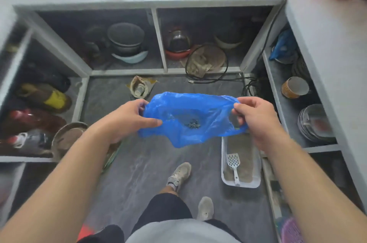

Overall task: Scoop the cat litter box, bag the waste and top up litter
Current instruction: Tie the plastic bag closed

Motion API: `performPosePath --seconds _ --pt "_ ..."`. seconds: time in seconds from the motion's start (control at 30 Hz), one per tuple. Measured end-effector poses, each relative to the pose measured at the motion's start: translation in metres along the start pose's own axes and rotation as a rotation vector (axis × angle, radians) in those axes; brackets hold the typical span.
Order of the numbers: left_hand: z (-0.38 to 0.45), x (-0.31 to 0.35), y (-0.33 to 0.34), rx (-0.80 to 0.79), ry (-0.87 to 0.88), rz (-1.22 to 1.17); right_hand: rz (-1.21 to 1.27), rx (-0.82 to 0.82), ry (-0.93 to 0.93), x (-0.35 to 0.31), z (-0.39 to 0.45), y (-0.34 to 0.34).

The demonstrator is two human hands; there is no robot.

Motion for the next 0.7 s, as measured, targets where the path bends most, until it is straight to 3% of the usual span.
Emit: performPosePath --seconds 0.2,0.37,0.47,0.57,0.7 --pt "-0.099 0.046 -0.014 0.323 -0.073 0.295 -0.084 -0.037 -0.154 -0.049 -0.070 -0.030" --pt "-0.138 0.042 0.009 0.417 0.095 -0.099 -0.093 -0.058 -0.213 -0.070 -0.111 -0.036" --pt "-0.138 0.015 0.015 0.464 0.080 -0.181 -0.137 -0.066 -0.210 -0.076 -0.128 -0.037" --pt "-0.141 -0.009 0.015 0.427 0.044 -0.230 -0.110 -0.038 -0.245 -0.086 -0.139 -0.042" --pt "-0.156 0.014 0.020 0.215 0.096 -0.214 -0.111 0.048 -0.280 -0.099 -0.143 -0.047"
Point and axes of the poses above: each hand's wrist, its own z-axis towards the middle knuckle, its own y-axis out of the palm, x = y × z, the point moved 8 cm from there along z, towards the middle knuckle, and after that the axes turned 12 degrees about -x, right-handed, at the moved point
